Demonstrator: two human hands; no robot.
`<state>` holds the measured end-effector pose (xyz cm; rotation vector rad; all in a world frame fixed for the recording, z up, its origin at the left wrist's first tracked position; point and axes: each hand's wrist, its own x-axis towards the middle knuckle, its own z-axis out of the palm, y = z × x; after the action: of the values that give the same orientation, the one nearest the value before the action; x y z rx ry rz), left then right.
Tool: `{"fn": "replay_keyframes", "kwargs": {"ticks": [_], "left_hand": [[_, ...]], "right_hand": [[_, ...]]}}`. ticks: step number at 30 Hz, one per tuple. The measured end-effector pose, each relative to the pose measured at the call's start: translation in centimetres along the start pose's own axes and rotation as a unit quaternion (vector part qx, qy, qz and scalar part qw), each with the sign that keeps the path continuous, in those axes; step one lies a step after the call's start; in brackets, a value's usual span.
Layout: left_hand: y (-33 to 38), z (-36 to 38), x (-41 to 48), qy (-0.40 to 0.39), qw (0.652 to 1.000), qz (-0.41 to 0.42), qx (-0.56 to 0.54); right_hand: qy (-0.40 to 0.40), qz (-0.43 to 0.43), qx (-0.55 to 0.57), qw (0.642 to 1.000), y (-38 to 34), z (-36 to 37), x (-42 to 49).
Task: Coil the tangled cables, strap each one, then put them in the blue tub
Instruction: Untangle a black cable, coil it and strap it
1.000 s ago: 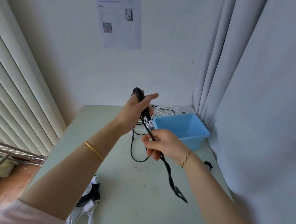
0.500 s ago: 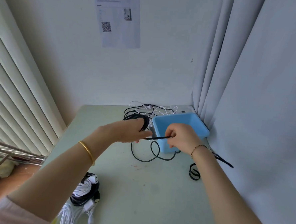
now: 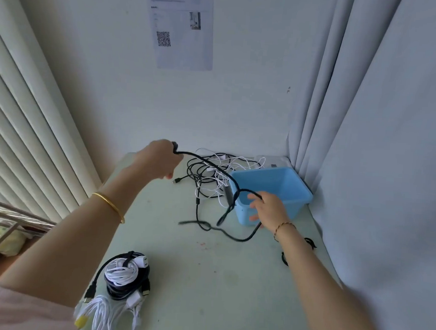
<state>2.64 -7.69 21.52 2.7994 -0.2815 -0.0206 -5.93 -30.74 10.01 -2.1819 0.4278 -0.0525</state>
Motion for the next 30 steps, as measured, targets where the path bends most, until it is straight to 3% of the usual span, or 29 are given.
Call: {"fn": "replay_keyframes", "kwargs": {"ticks": [3,5,8,10,14,16,19,21,25,30], "left_hand": [[-0.3,-1.3,0.6,0.057,0.995,-0.031,-0.073],[-0.7,-2.5,1.0,0.086,0.985,-0.048,-0.145],[-0.8,-3.9,1.3,0.110,0.972,-0.055,-0.200],[-0.4,-3.7,1.0,0.094,0.977,-0.042,-0.185],[1.1,-2.0,0.3,-0.031,0.993,-0.021,-0.112],[1.7,-1.0,0.1,-0.086,0.992,-0.013,-0.087],[2.3,0.5,-0.2,-0.152,0.985,-0.006,-0.081],[2.9,1.1,-0.3,-0.173,0.980,-0.003,-0.095],[3.3,1.4,-0.6,-0.208,0.966,0.011,-0.155],[3.1,0.6,-1.2,-0.285,0.928,0.039,-0.238]], "right_hand": [[-0.089,0.162,0.037,0.982,3.3,1.9,-0.2],[-0.147,0.221,-0.058,0.962,6.0,3.0,-1.1],[-0.189,0.240,-0.191,0.933,8.8,4.0,-1.6],[-0.182,0.212,-0.213,0.936,8.7,4.2,-1.3],[-0.163,0.100,-0.231,0.954,6.2,2.8,0.5],[-0.115,0.028,-0.210,0.970,3.8,1.2,0.7],[-0.040,-0.058,0.051,0.996,-1.6,-0.8,-0.4],[-0.061,-0.080,0.215,0.971,-4.6,-1.3,-1.5],[-0.102,-0.158,0.078,0.979,-6.3,-0.6,-2.1],[-0.009,-0.188,0.092,0.978,-6.0,-0.6,-1.1]]}}
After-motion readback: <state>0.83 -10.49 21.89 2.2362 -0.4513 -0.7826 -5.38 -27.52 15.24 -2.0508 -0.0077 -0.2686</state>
